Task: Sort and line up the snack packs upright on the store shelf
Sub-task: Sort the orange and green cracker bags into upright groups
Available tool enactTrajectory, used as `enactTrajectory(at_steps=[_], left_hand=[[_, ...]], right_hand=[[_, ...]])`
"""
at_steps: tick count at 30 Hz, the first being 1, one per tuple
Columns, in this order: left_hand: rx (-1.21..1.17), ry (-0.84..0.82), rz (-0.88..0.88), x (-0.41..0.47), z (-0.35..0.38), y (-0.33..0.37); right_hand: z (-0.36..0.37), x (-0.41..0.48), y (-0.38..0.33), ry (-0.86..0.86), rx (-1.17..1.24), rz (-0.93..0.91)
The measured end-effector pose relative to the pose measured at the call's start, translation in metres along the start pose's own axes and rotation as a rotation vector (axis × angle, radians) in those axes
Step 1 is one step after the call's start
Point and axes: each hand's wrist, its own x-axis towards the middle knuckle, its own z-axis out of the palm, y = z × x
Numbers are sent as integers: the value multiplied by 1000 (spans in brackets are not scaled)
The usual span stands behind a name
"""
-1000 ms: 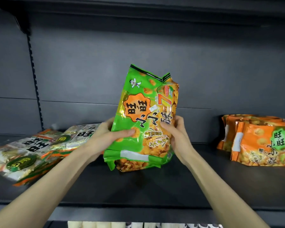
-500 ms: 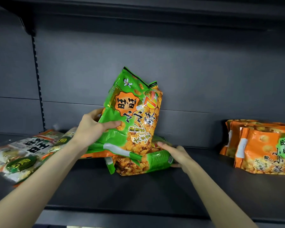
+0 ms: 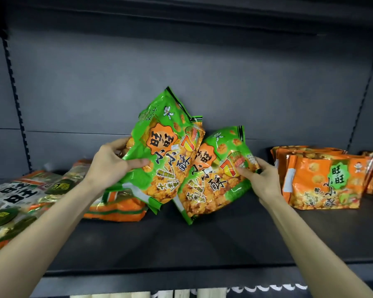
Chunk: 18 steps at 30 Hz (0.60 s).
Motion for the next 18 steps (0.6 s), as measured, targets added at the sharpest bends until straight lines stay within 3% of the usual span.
enactTrajectory(at_steps=[8, 18], left_hand=[[183, 73, 156, 14, 42, 25], [659, -131, 132, 46, 111, 9]], right_hand=[[-73, -25, 16, 141, 104, -51], [-112, -33, 40, 158, 151, -23]])
